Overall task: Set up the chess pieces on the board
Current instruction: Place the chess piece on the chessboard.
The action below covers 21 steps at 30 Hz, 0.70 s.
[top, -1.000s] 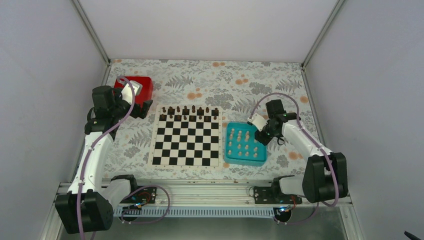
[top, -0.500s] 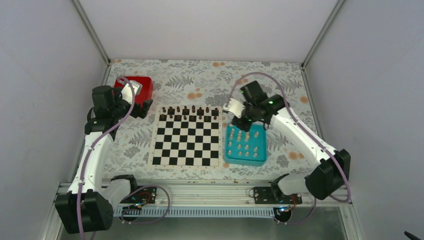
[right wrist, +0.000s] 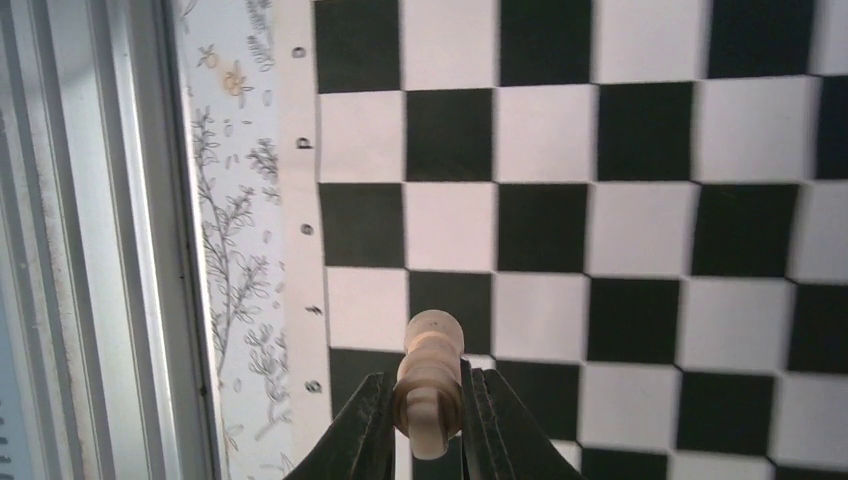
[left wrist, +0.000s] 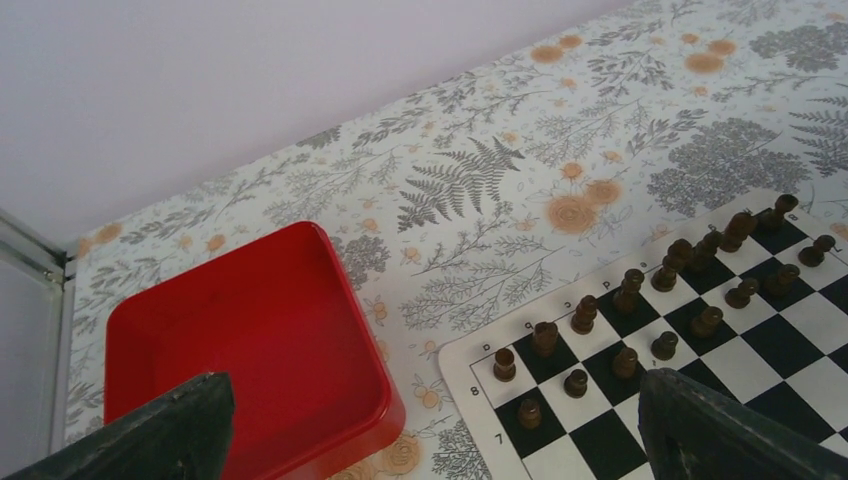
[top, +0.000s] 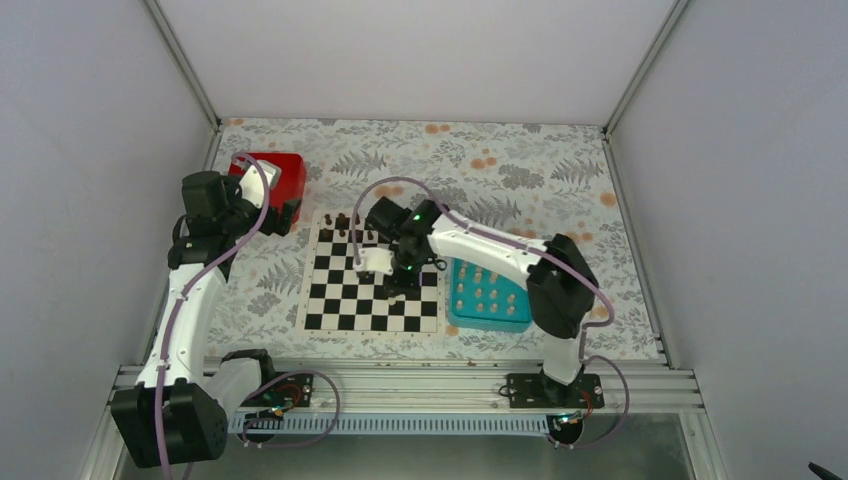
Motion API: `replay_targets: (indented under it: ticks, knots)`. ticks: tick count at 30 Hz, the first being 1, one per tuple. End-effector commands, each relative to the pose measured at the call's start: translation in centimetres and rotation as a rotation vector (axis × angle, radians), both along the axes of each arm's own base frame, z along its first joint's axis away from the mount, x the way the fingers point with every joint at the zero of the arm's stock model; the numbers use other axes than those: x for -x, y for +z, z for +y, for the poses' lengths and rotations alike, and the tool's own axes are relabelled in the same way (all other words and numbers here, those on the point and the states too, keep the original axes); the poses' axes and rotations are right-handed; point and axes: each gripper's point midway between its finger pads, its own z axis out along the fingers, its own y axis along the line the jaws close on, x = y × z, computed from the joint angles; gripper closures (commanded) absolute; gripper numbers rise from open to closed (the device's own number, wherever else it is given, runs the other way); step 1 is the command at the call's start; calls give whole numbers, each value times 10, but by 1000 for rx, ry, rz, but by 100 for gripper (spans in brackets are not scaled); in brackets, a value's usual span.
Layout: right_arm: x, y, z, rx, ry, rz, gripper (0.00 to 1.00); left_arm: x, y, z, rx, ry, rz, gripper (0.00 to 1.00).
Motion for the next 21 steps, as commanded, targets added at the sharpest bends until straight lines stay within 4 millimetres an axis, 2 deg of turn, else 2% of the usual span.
replay_targets:
  ticks: [1, 5, 12, 21]
  knots:
    - [18, -8, 22, -16, 77, 38, 93, 0, 4, 7, -22, 23, -26, 0]
    - [28, -23, 30, -21, 117, 21, 94, 1, 3, 10, -30, 33, -27, 0]
    - [41, -33, 45, -33, 179, -34, 96, -1, 4, 10, -17, 32, -31, 0]
    - [47, -47, 43, -29, 196, -23, 95, -1, -3, 10, -19, 32, -17, 0]
